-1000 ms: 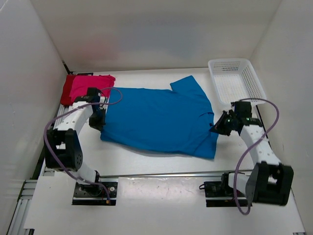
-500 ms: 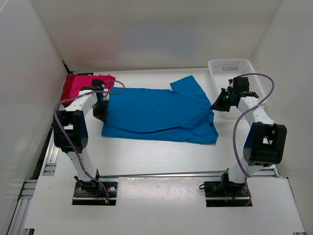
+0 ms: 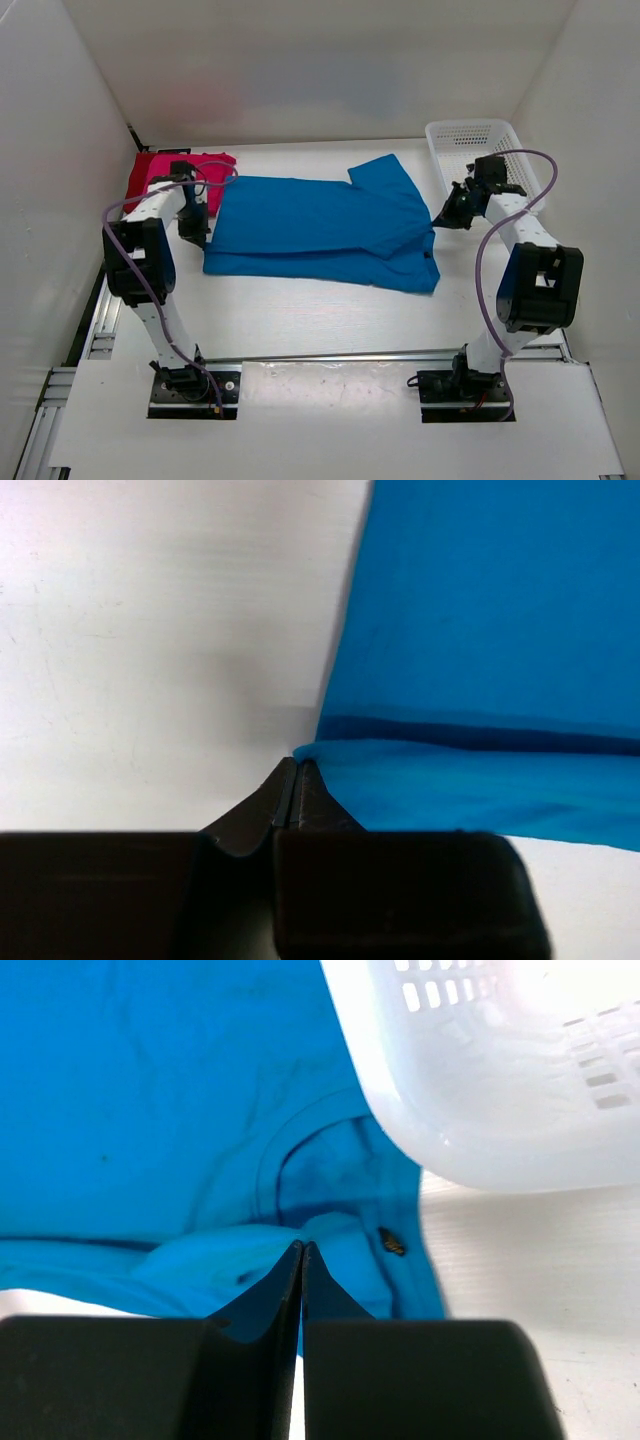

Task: Fold and stack the t-shirts
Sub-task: Grap the side of the flattened tshirt closest away from the robot with both arms, then fold the flattened tshirt in 1/3 of the way

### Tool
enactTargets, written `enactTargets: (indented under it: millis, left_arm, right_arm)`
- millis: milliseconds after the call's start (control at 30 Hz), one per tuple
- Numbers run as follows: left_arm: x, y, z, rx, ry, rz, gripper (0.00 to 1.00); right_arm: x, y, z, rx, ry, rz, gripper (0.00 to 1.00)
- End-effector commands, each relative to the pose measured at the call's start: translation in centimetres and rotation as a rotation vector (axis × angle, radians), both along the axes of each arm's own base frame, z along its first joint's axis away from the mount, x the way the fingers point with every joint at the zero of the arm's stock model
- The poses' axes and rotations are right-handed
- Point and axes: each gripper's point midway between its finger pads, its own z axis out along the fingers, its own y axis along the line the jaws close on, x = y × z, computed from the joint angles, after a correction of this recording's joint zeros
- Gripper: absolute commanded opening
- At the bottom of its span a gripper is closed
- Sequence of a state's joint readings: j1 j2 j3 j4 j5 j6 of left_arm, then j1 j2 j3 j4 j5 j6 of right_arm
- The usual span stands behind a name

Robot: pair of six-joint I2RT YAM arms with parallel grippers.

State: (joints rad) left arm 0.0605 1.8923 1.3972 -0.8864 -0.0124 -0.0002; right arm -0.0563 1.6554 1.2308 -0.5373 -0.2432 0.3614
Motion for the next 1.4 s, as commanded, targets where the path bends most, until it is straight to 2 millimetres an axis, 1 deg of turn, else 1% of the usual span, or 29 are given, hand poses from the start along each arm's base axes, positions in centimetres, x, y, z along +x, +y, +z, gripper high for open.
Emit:
enactTargets:
  millis: [0,33,100,200,267,400,433,467,500,533,567,600,633,667,700,767,800,833,867,900,967,1000,1067,1100,1133,1167,1200,1233,1367]
  left_arm:
    - [1.3,-0.2,0.8,-0.053,-0.043,0.004,0.1]
    - [1.4,-0.2,1.1,-0.054,-0.043,0.004,0.1]
    - [1.0,-0.5,0.2,-0.071,-0.011,0.002,0.1]
    - [1.3,-0.5,-0.2,-0.072,0.003,0.002,0.12]
    - [2.1,-0.8,0.1,-0.09,-0.013,-0.003,0.16]
    - [3.4,-0.8,0.6,-0.098,-0.028,-0.006,0.17]
    - [3.8,-0.6,0.6,-0.086,-0.032,-0.003,0.17]
    - [4.5,0.0,1.3,-0.084,-0.056,0.008,0.17]
    - [4.7,0.2,1.0,-0.072,-0.051,0.011,0.17]
    - [4.6,0.6,1.2,-0.072,-0.048,0.021,0.22]
    - [4.6,1.1,1.0,-0.073,-0.037,0.033,0.31]
    - [4.6,1.1,0.9,-0.073,-0.037,0.033,0.41]
    - [4.6,1.5,0.9,-0.073,-0.037,0.044,0.55]
    - [4.3,1.9,0.9,-0.074,-0.028,0.055,0.83]
    - [4.4,1.9,1.5,-0.072,-0.043,0.055,0.85]
    - [4.2,2.8,3.0,-0.093,-0.081,0.078,0.86]
    - [3.6,2.9,3.2,-0.103,-0.077,0.085,0.92]
    - [3.4,3.0,3.8,-0.115,-0.089,0.091,0.92]
    - [3.0,3.6,4.9,-0.111,-0.117,0.105,0.92]
    - [2.2,3.2,4.7,-0.125,-0.104,0.102,0.92]
    - [0.9,2.9,4.5,-0.127,-0.09,0.103,0.92]
    - [-0.6,2.6,3.9,-0.131,-0.06,0.105,0.92]
    - [-2.3,1.2,2.6,-0.17,-0.004,0.089,0.88]
    - [-3.1,0.5,2.0,-0.183,0.023,0.076,0.88]
    - [-4.4,-0.1,0.8,-0.188,0.07,0.069,0.87]
    - [-4.9,-0.4,0.5,-0.2,0.086,0.069,0.87]
    - [-5.0,-0.7,0.2,-0.199,0.087,0.06,0.87]
    - [-5.5,-0.8,-0.9,-0.204,0.124,0.063,0.87]
    - [-4.6,-0.3,-2.4,-0.169,0.126,0.059,0.87]
  right_arm:
    - [1.3,-0.6,0.7,-0.037,-0.023,-0.001,0.0]
    - [1.5,-0.5,1.1,-0.029,-0.034,0.004,0.0]
    - [1.8,-0.3,0.7,-0.019,-0.024,0.01,0.0]
    - [2.1,-0.3,0.4,-0.019,-0.018,0.01,0.0]
    - [2.4,0.0,0.8,0.003,-0.017,0.013,0.0]
    - [3.4,1.0,0.9,0.01,0.006,0.027,0.0]
    - [3.9,1.3,0.6,0.01,0.009,0.037,0.0]
    - [4.7,1.2,1.3,0.002,-0.002,0.032,0.0]
    - [4.8,1.2,1.2,0.007,0.012,0.024,0.0]
    - [5.2,1.0,0.8,0.003,0.024,0.005,0.01]
    - [5.6,0.8,1.0,-0.009,0.025,-0.002,0.04]
    - [5.4,0.8,0.9,-0.009,0.034,-0.002,0.18]
    - [5.7,0.9,0.9,-0.001,0.032,0.002,0.28]
    - [5.6,1.2,1.0,0.011,0.032,0.009,0.38]
    - [5.5,1.6,1.2,0.033,0.032,0.023,0.46]
    - [5.2,2.5,3.0,0.025,-0.004,0.056,0.52]
    - [4.9,2.4,3.4,0.017,-0.011,0.068,0.55]
    - [4.0,2.7,4.4,-0.003,-0.014,0.08,0.61]
    - [3.5,2.9,4.8,-0.026,-0.015,0.09,0.63]
    - [2.1,3.3,5.4,-0.026,-0.003,0.101,0.68]
    - [0.4,3.4,5.2,-0.033,0.014,0.106,0.68]
    - [-1.8,3.3,4.2,-0.033,0.055,0.106,0.69]
    - [-4.0,3.3,2.9,-0.028,0.101,0.099,0.75]
    - [-6.2,3.3,1.4,-0.037,0.148,0.105,0.82]
    - [-7.2,3.2,0.7,-0.037,0.171,0.105,0.92]
    - [-8.2,3.0,-0.2,-0.047,0.196,0.101,1.0]
    - [-9.0,2.6,-0.7,-0.065,0.21,0.093,1.0]
    - [-10.4,2.6,-2.3,-0.066,0.256,0.094,1.0]
    - [-12.1,2.2,-5.1,-0.065,0.314,0.086,1.0]
